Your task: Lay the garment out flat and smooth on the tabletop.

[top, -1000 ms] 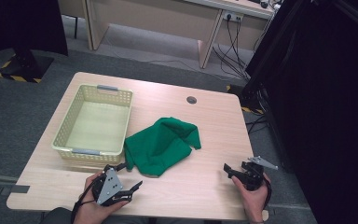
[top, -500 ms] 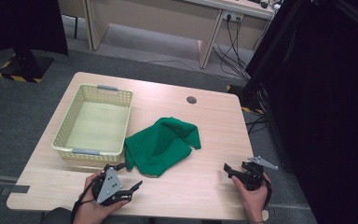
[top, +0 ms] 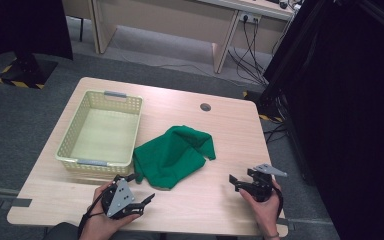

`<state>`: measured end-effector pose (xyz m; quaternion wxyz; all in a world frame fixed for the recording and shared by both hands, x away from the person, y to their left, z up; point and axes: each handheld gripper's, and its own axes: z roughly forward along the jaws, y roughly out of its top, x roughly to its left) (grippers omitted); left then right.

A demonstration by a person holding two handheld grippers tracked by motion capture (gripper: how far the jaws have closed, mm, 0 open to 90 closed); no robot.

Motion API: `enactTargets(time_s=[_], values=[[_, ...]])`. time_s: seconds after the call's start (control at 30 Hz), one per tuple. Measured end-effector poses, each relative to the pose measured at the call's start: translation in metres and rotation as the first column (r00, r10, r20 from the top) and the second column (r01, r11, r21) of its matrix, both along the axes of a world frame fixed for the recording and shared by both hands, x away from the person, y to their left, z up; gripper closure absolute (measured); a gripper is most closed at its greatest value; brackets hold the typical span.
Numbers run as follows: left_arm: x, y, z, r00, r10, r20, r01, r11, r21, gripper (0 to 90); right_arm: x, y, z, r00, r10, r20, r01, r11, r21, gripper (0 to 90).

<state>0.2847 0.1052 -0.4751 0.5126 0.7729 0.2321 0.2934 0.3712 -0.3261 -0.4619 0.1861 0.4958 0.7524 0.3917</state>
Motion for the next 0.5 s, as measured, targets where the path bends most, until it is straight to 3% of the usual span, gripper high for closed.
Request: enactTargets(time_s=[0.1,0.2,0.33,0.5], values=[[0.003,-0.005,0.002,1.0,-0.007,0.002,0.007,1.0,0.007,23.0,-0.001,0.022,0.003,0.9956,0.094,-0.001,-0.094,0.995,-0.016,15.2],[0.006,-0.009,0.005,0.9999,-0.014,0.005,0.014,0.9998,0.014,22.8,-0.001,0.046,0.008,0.982,0.189,0.006,-0.188,0.982,-0.029,18.9],[0.009,-0.011,0.006,0.9997,-0.021,0.009,0.021,0.9995,0.023,22.6,-0.001,0.076,0.011,0.9532,0.302,0.007,-0.301,0.952,-0.058,24.5],[0.012,-0.012,0.006,0.9997,-0.021,0.008,0.021,0.9993,0.031,22.2,-0.002,0.11,0.012,0.9064,0.422,-0.004,-0.42,0.901,-0.104,32.1]])
